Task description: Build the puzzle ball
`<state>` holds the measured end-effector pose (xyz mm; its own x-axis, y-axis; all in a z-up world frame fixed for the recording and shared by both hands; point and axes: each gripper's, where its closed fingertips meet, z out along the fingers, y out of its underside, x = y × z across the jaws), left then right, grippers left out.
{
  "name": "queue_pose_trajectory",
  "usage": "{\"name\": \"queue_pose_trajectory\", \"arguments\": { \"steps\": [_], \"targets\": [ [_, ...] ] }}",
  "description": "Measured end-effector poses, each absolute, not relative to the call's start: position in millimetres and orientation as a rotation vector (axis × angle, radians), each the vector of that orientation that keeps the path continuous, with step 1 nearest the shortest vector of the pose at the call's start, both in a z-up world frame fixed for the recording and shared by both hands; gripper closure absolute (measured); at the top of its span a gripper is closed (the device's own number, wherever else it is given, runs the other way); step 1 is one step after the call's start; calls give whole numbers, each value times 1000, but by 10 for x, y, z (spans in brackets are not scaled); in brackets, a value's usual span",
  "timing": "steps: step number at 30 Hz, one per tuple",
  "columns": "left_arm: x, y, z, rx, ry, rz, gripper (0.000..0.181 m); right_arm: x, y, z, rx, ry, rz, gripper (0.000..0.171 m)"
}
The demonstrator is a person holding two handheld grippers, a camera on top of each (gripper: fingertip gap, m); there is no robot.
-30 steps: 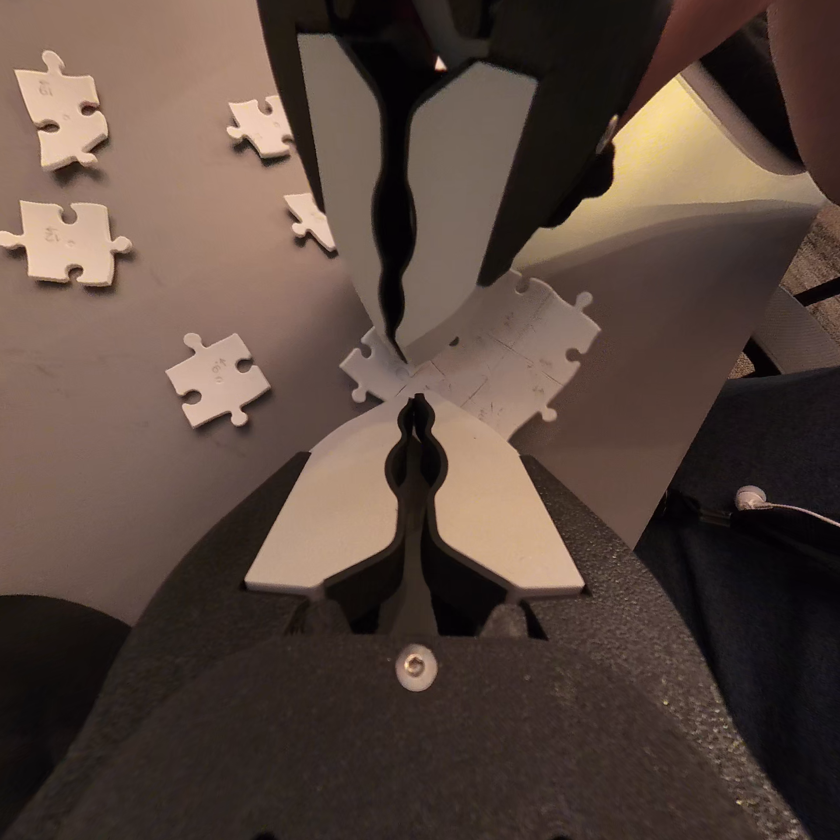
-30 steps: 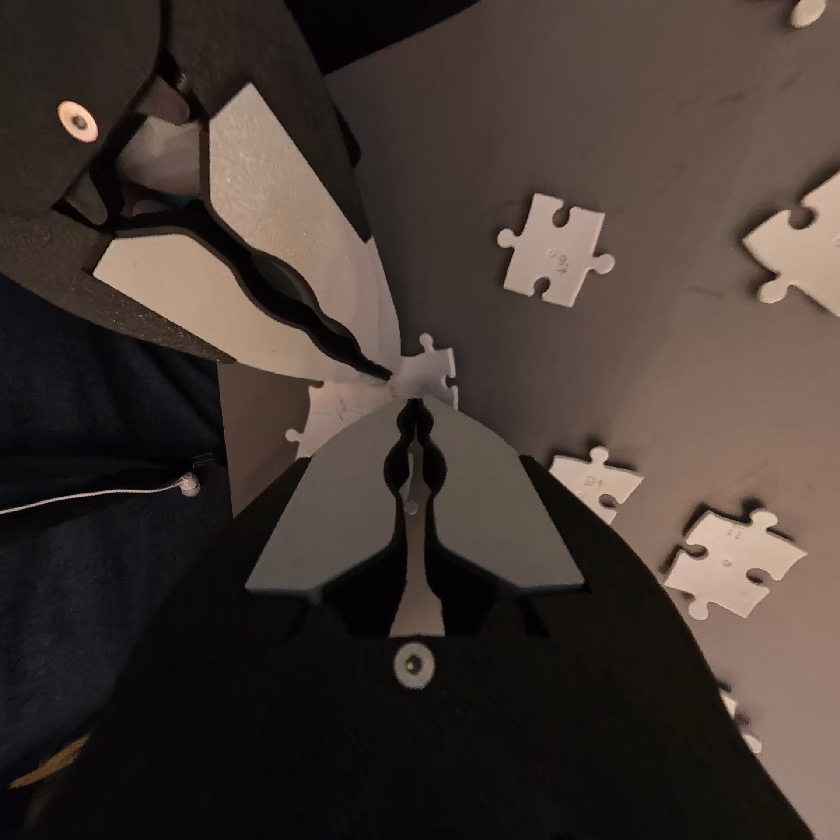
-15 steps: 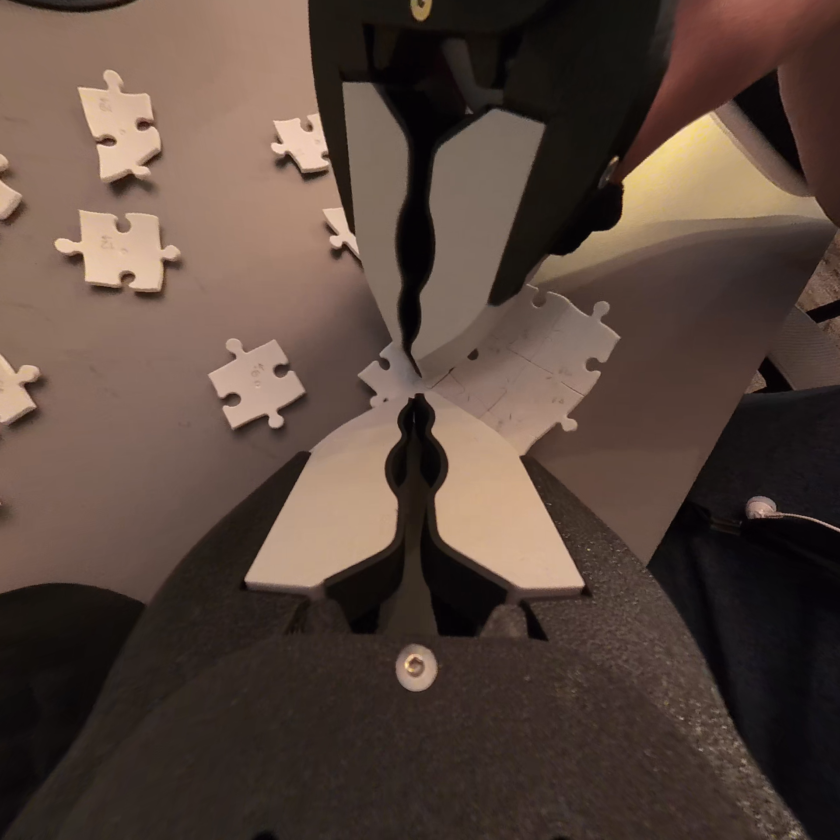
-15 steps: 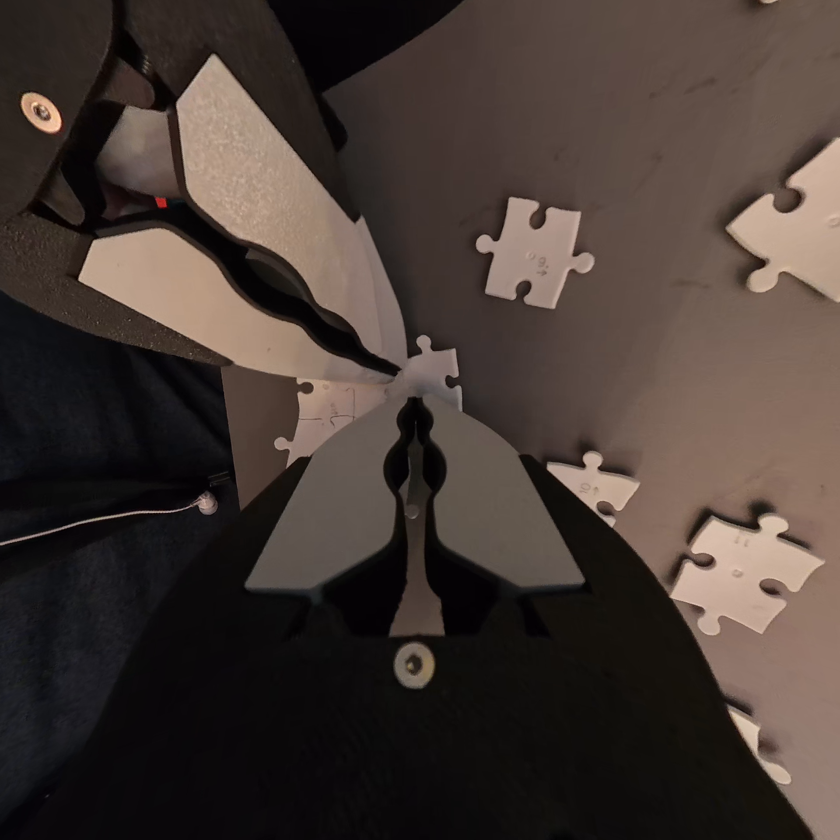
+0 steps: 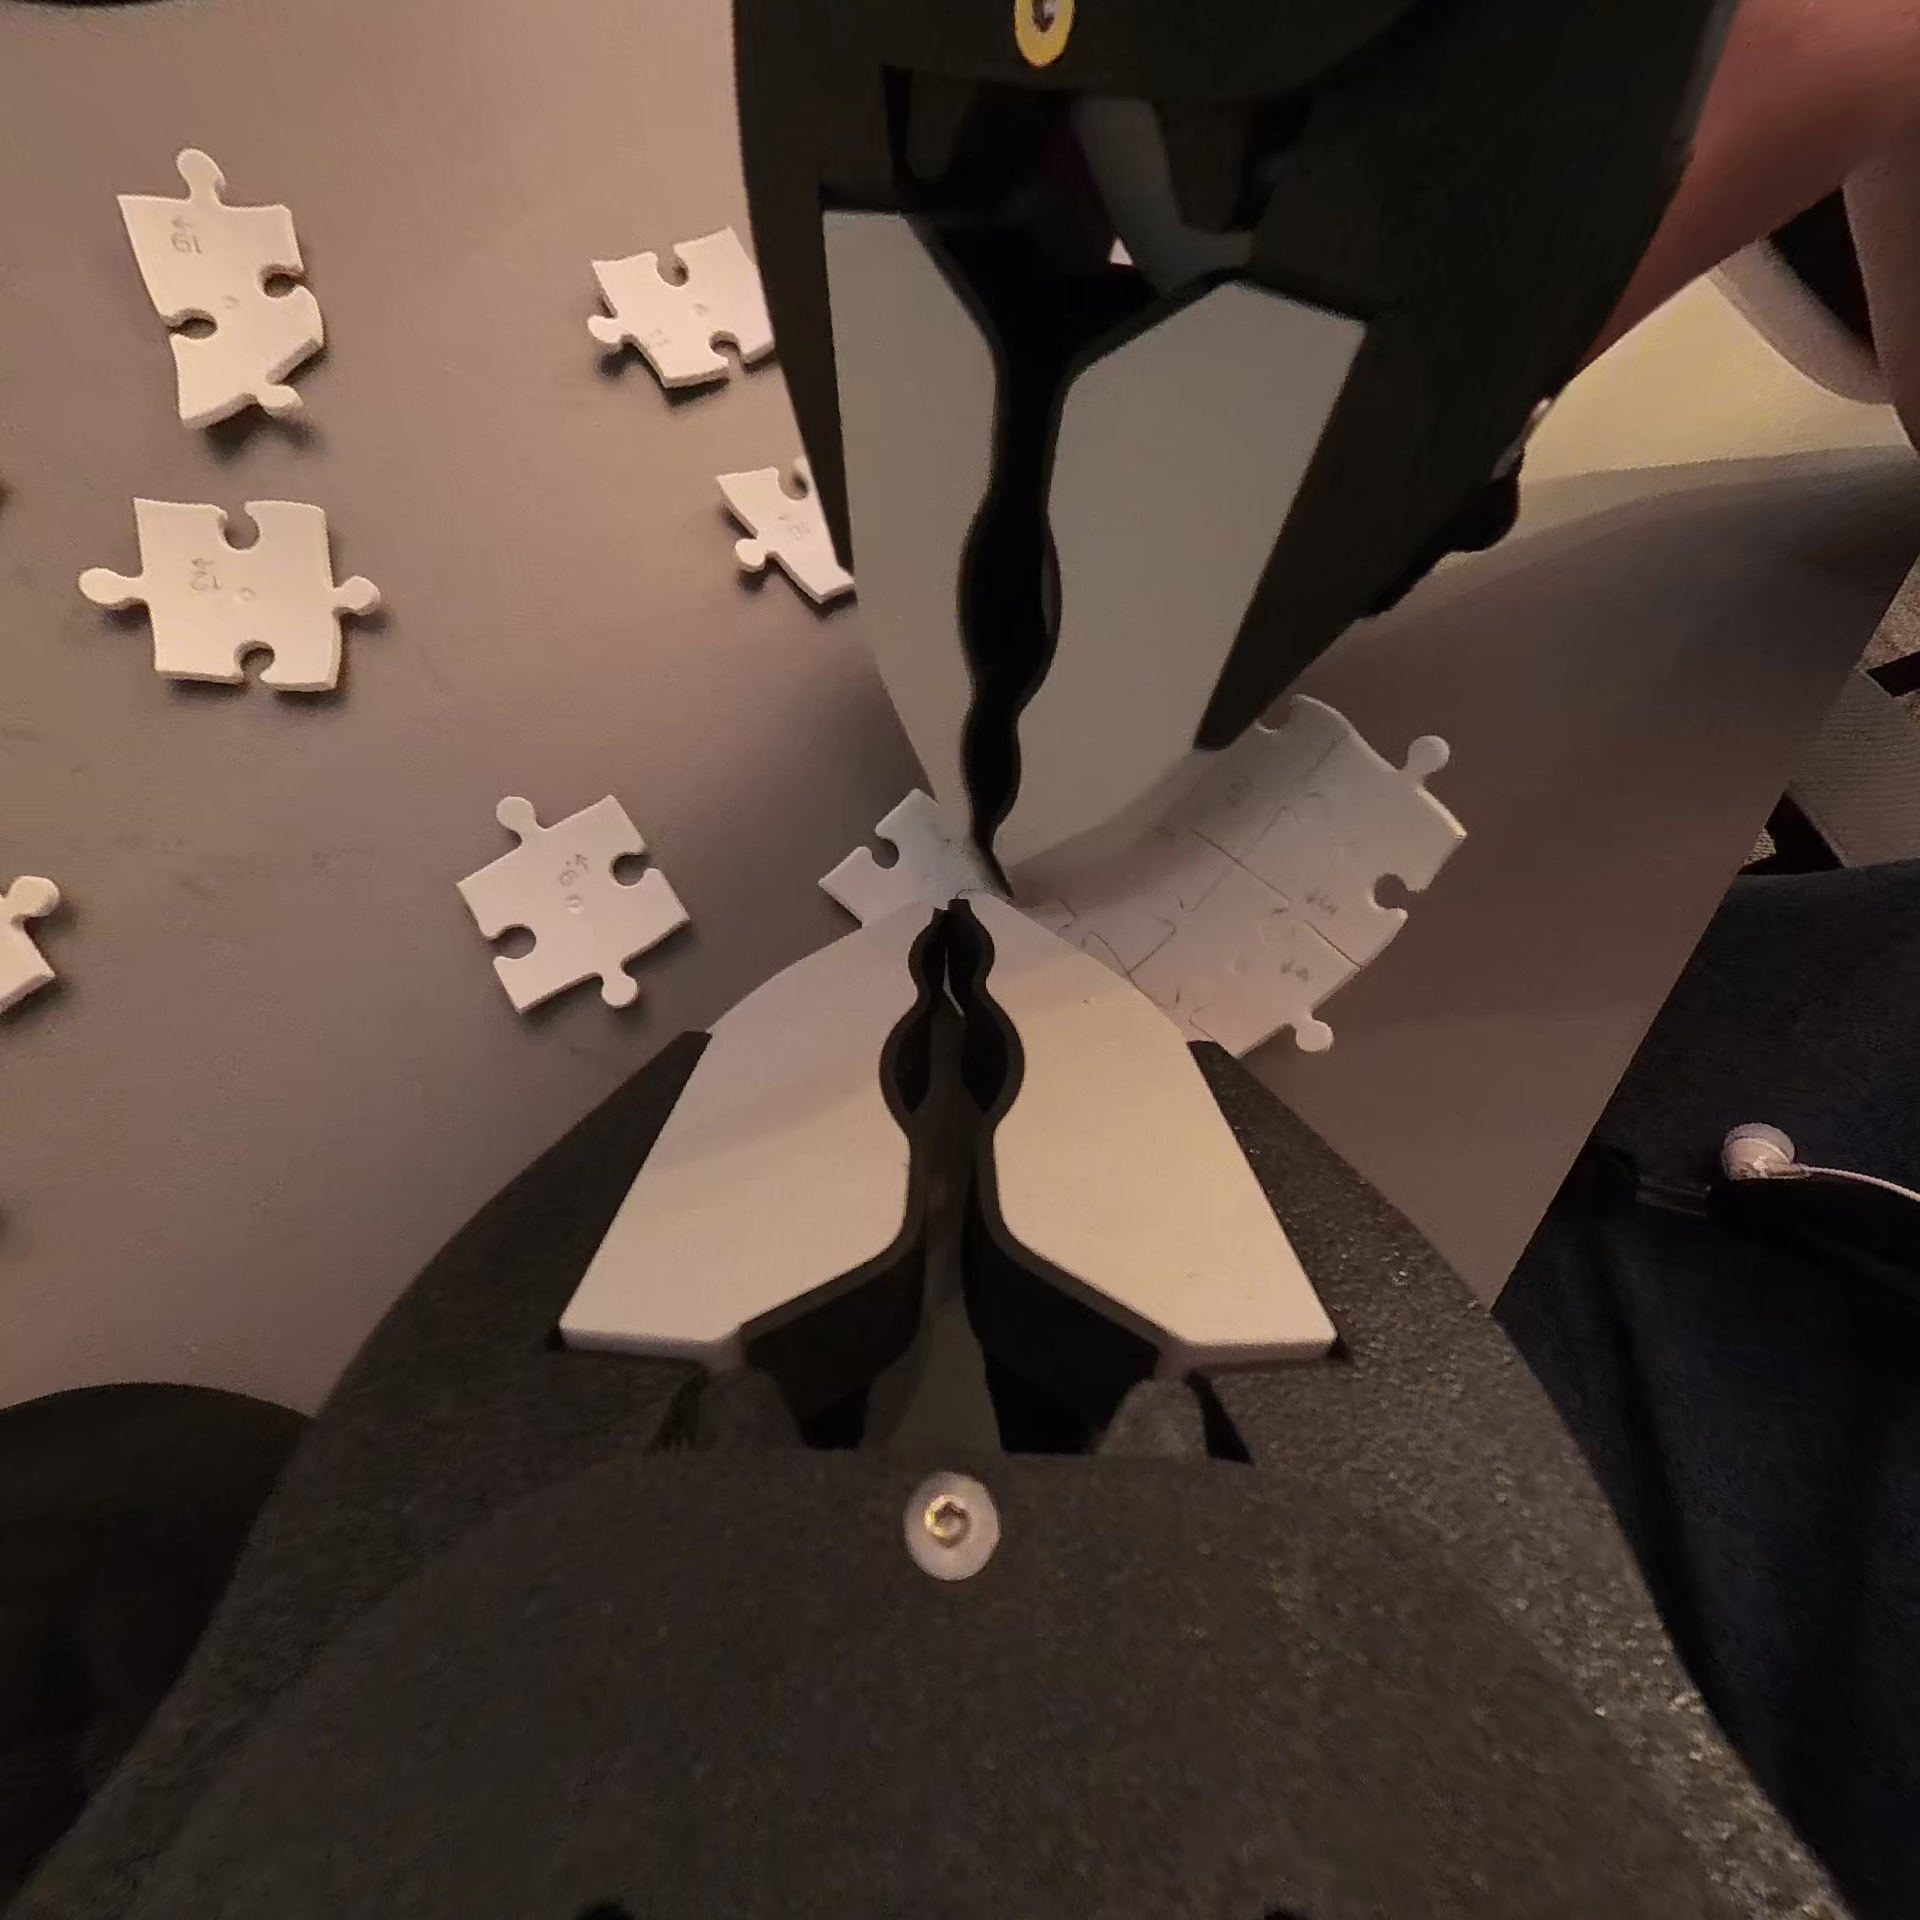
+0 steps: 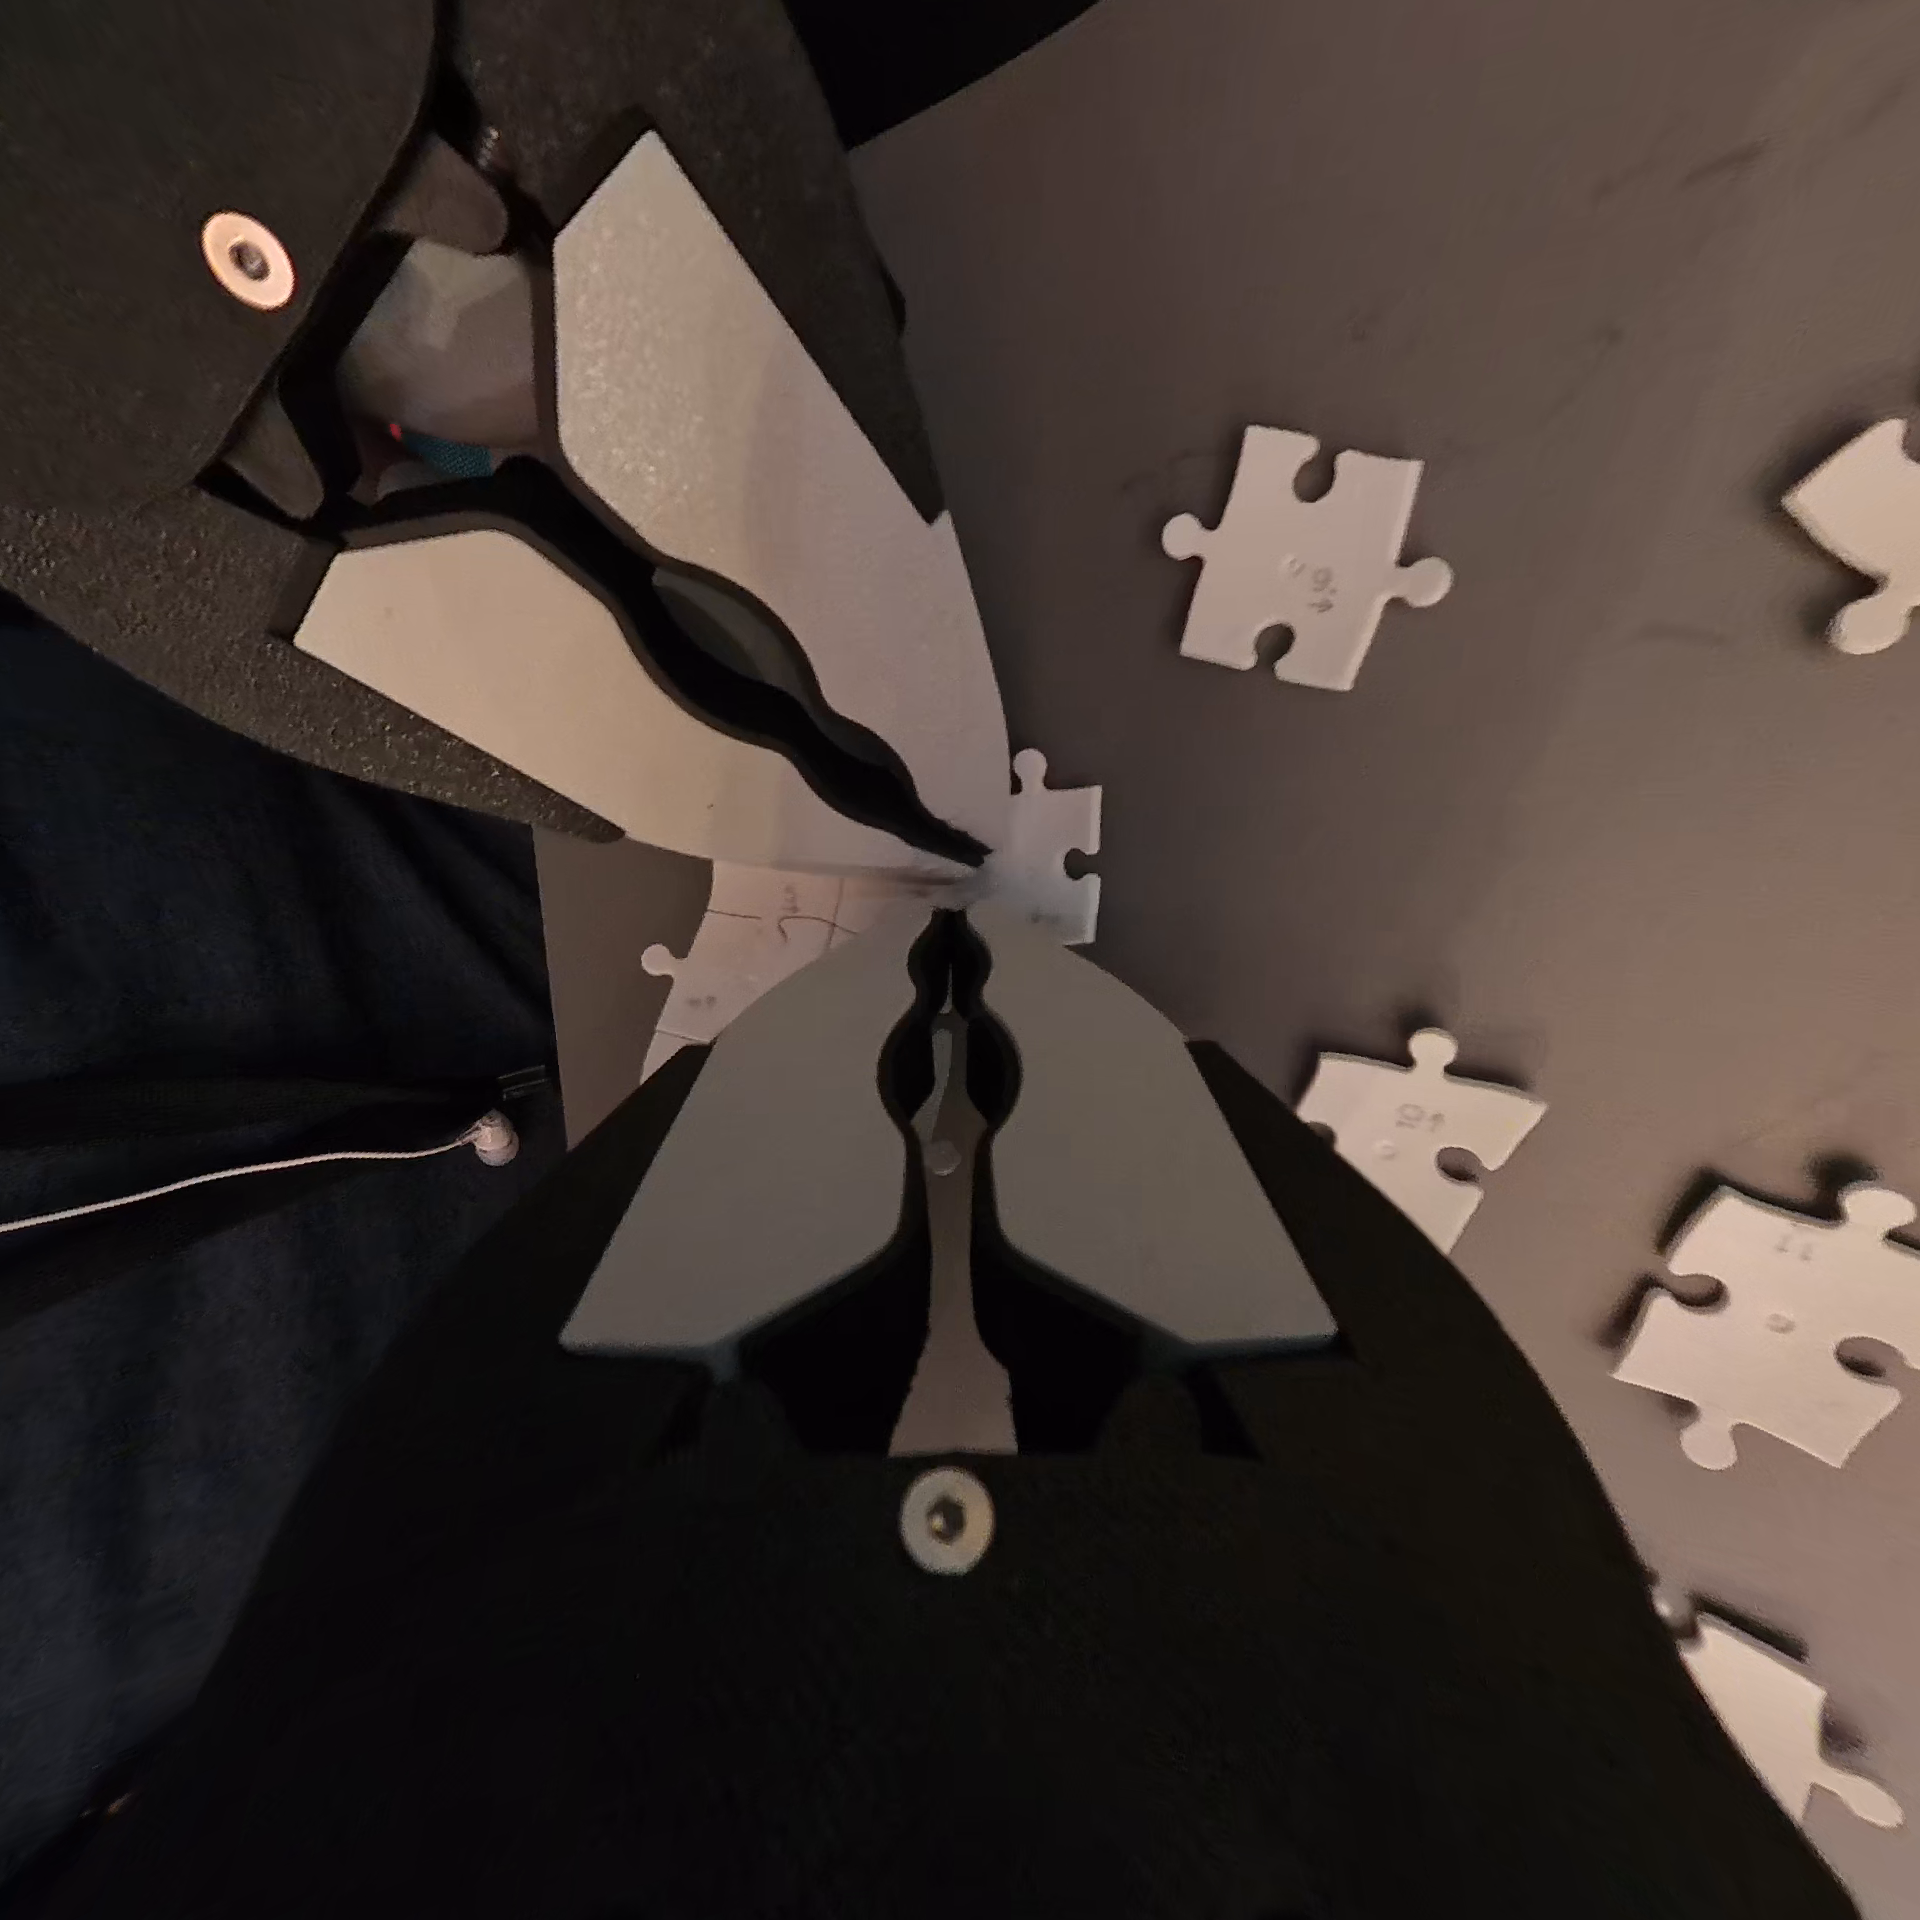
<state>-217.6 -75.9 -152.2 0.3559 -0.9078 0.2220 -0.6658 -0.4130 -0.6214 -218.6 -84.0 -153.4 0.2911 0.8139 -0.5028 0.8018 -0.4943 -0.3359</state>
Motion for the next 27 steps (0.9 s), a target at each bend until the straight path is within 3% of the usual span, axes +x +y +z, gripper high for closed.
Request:
{"name": "queue_pose_trajectory", "arguments": {
  "steps": [22,27],
  "targets": [
    [-2355,-781,-1455,-2239,1285,-832,181,-2180,-863,-1552,-2463,-1612,884,170],
    [-2344,-823,-1523,-2257,1303,-829,181,-2278,-860,-1436,-2427,-1554,1010,170]
  ]
}}
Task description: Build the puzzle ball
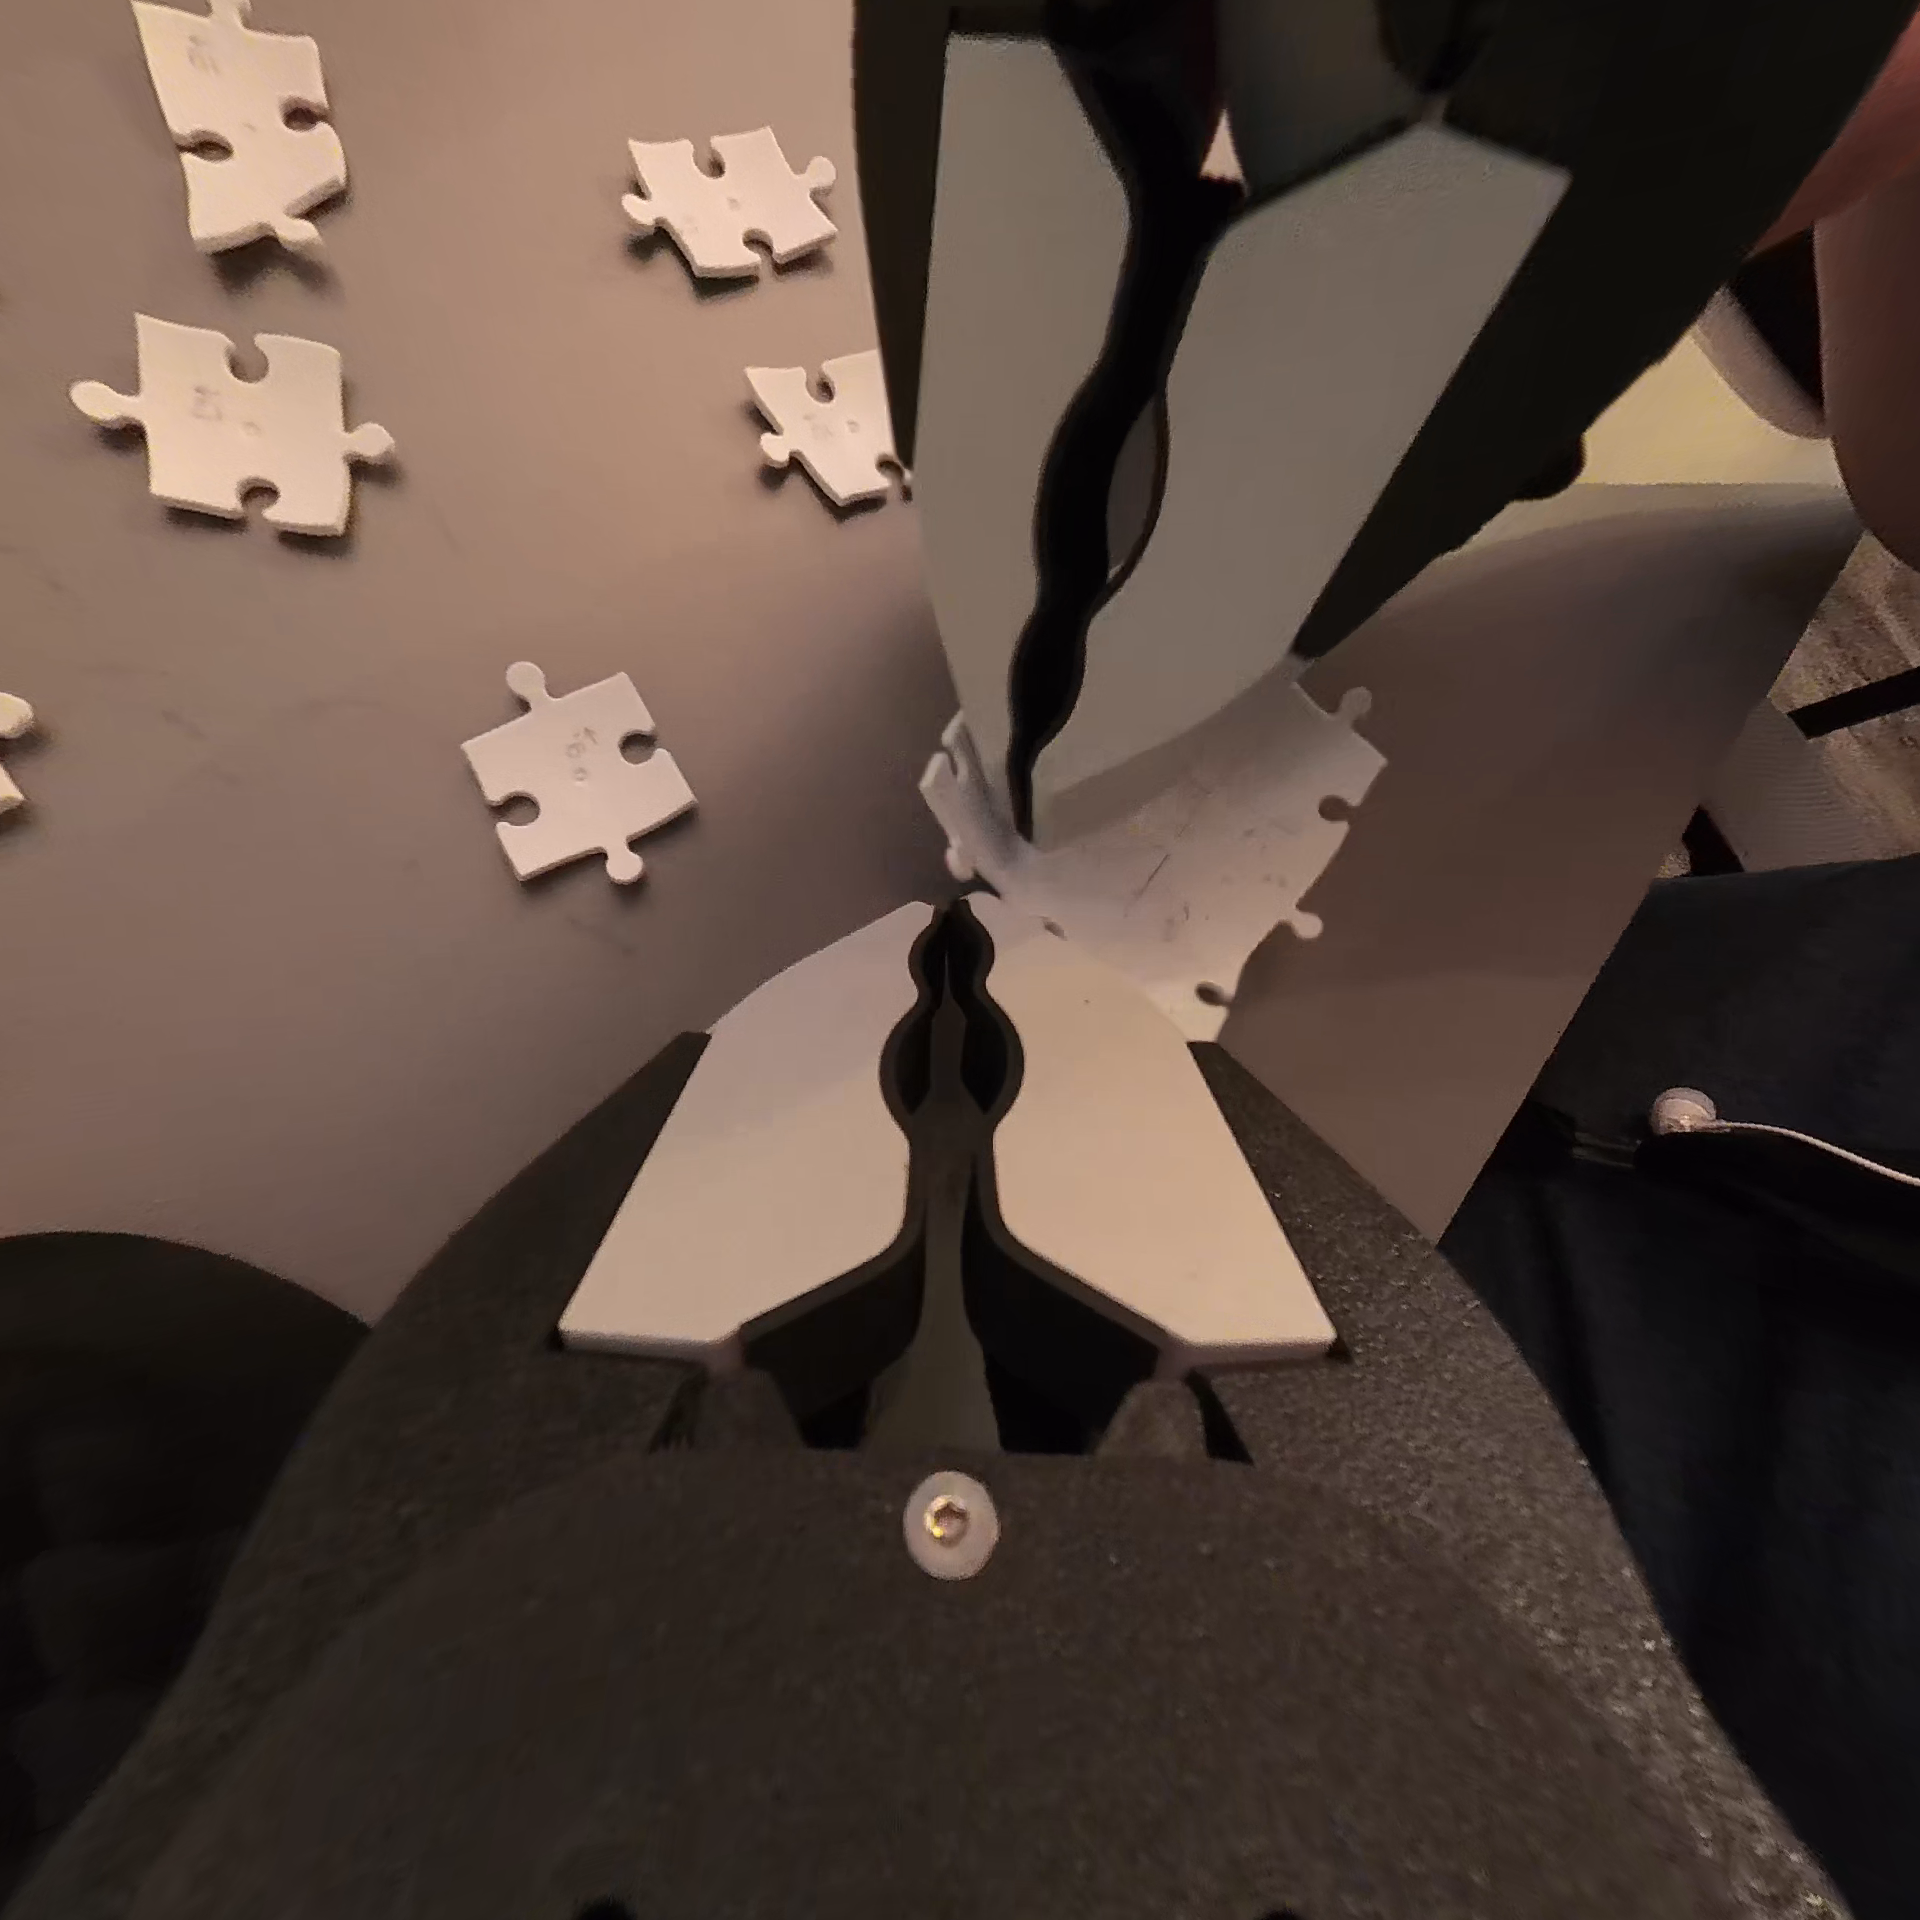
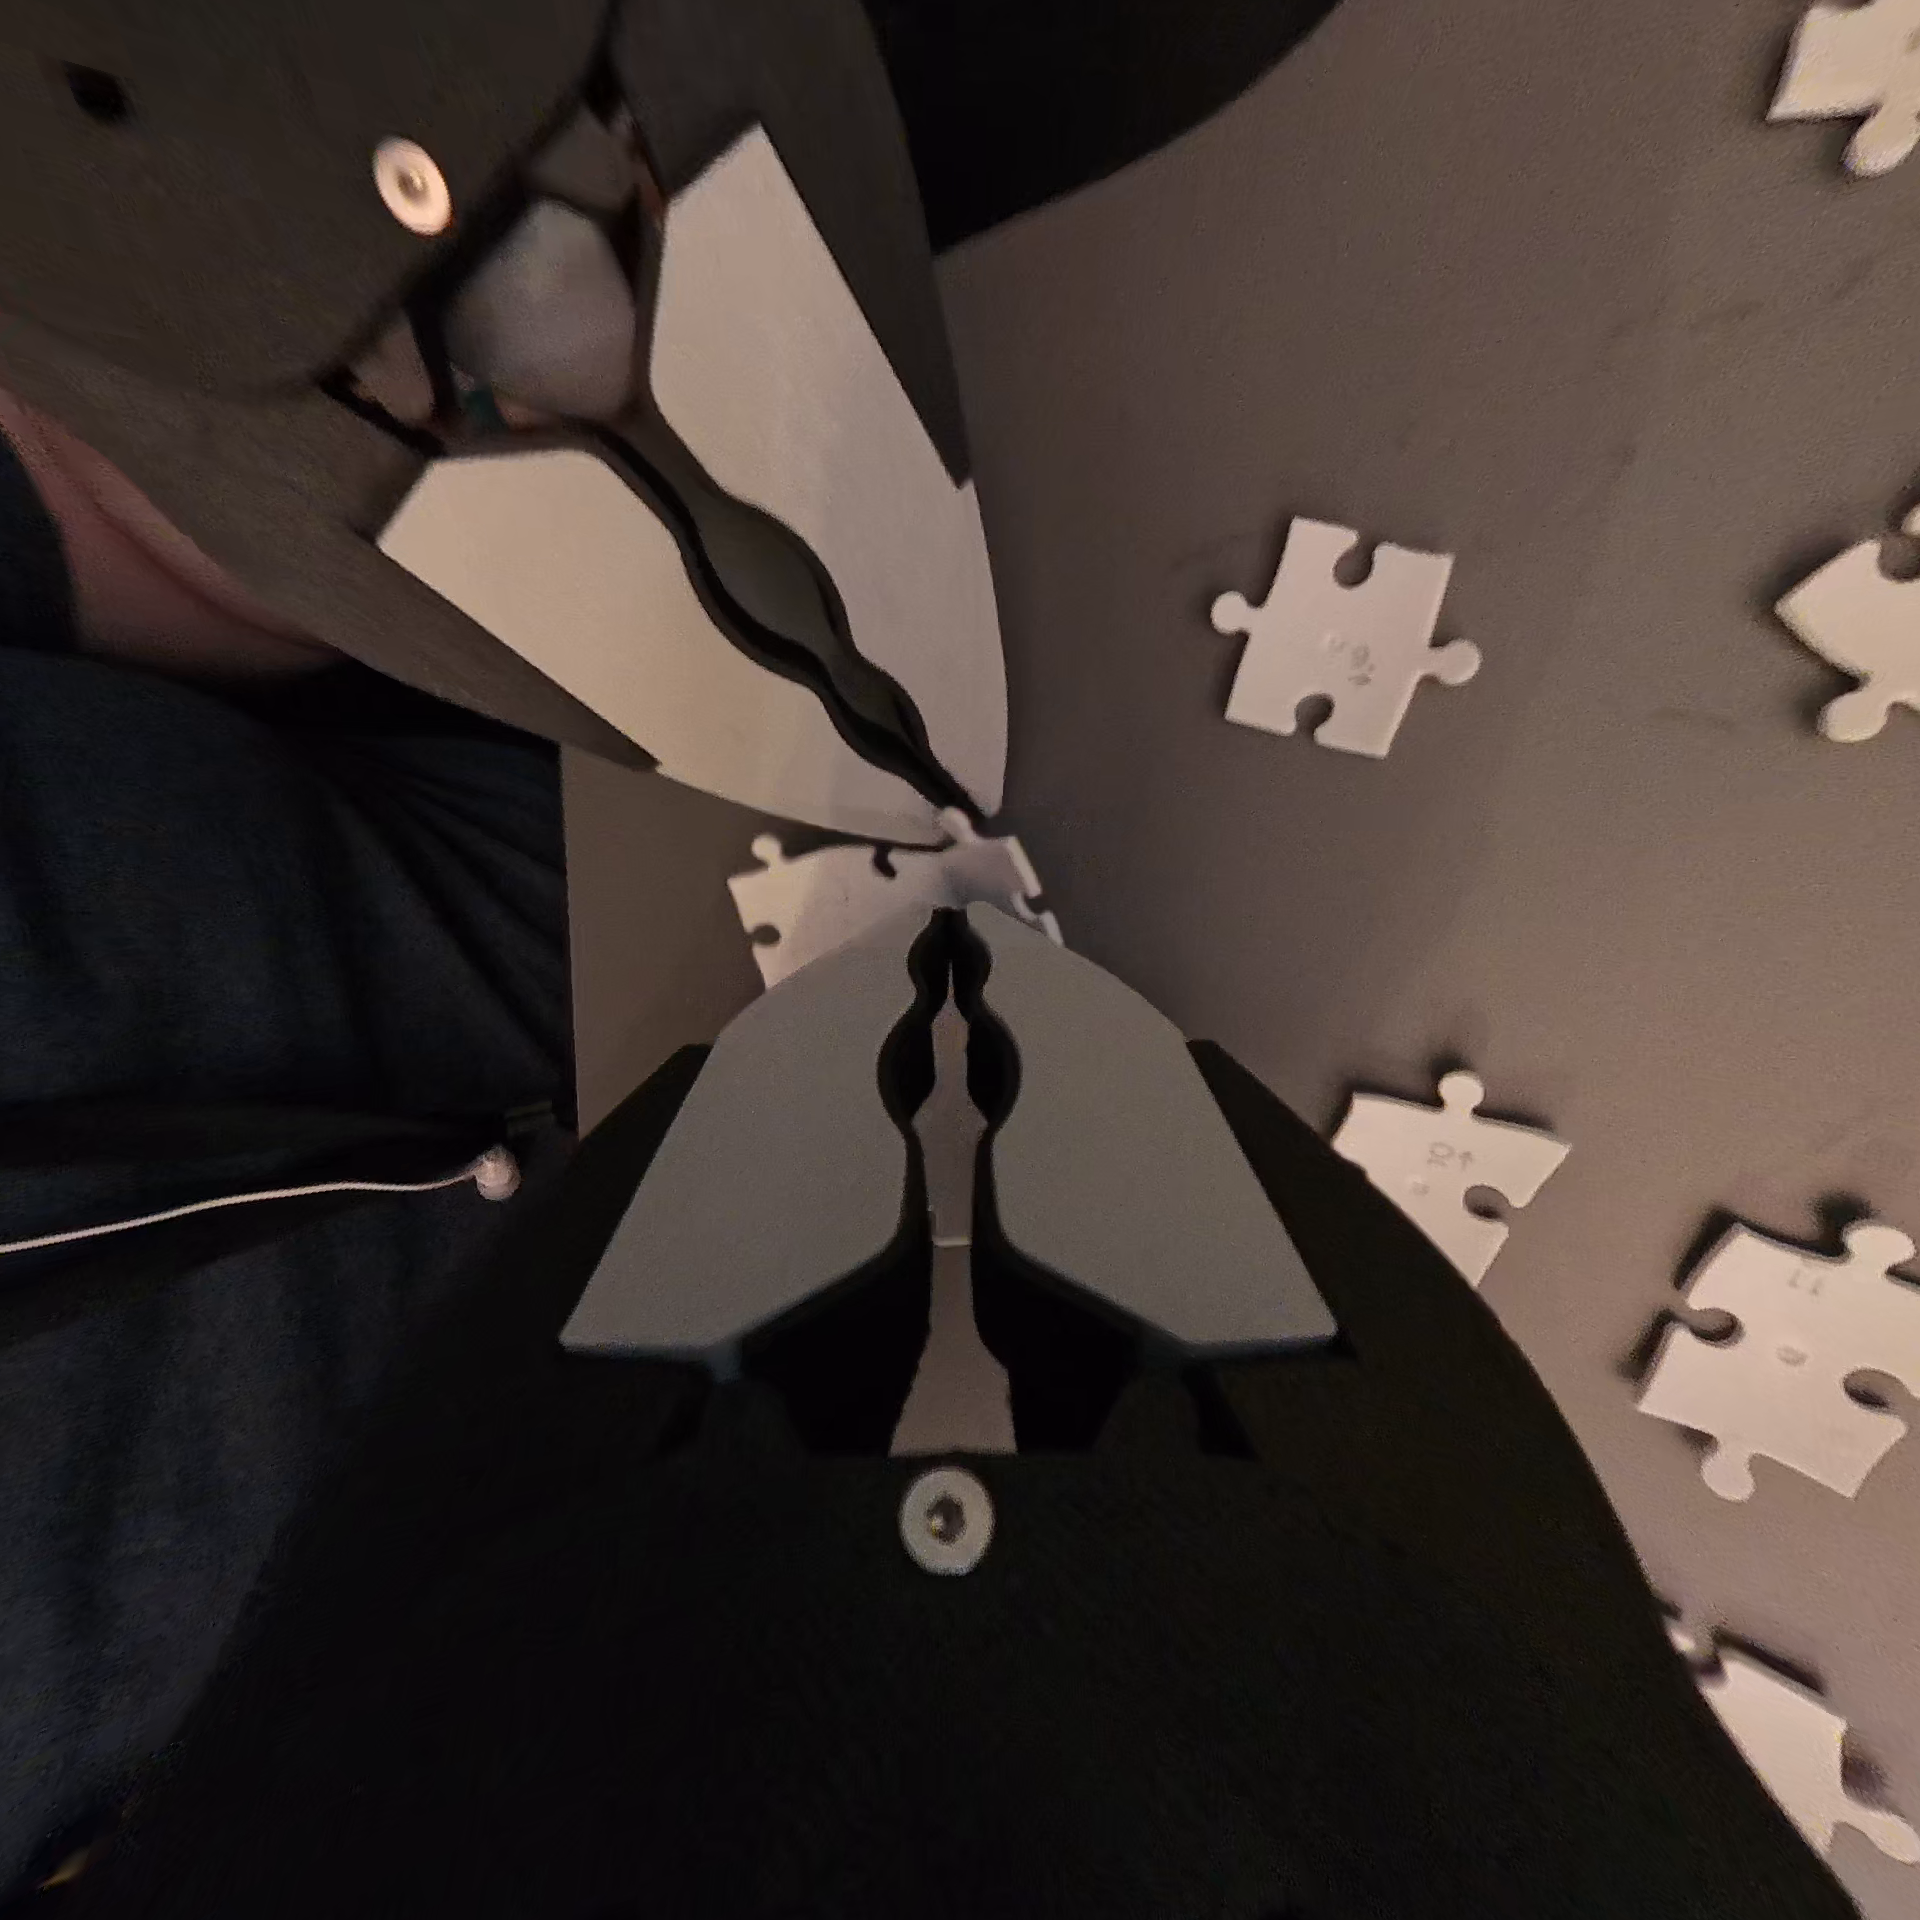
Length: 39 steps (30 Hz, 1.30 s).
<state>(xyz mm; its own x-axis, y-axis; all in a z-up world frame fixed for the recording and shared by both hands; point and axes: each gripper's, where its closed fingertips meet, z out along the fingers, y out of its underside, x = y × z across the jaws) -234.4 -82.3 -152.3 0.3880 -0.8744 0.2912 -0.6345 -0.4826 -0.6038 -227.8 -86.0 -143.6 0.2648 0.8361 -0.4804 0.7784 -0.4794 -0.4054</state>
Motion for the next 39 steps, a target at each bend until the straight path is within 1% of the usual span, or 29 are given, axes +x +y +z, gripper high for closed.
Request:
{"name": "queue_pose_trajectory", "arguments": {
  "steps": [10,14,20,24,28,33,39],
  "targets": [
    [-2399,-798,-1526,-2282,1279,-814,181,-2354,-895,-1539,-2403,-1676,910,170],
    [-2466,-764,-1532,-2300,1259,-770,181,-2378,-892,-1548,-2440,-1668,934,170],
    [-2508,-768,-1510,-2298,1248,-772,181,-2376,-893,-1546,-2661,-1577,1063,170],
    [-2517,-790,-1502,-2288,1253,-782,181,-2377,-906,-1549,-2686,-1610,1042,170],
    [-2521,-802,-1518,-2288,1264,-786,181,-2377,-901,-1551,-2806,-1489,1133,170],
    [-2526,-802,-1501,-2280,1267,-790,181,-2376,-901,-1556,-2843,-1489,1108,170],
    [-2540,-817,-1468,-2274,1267,-780,181,-2376,-900,-1557,-2898,-1471,1176,170]
  ]
}}
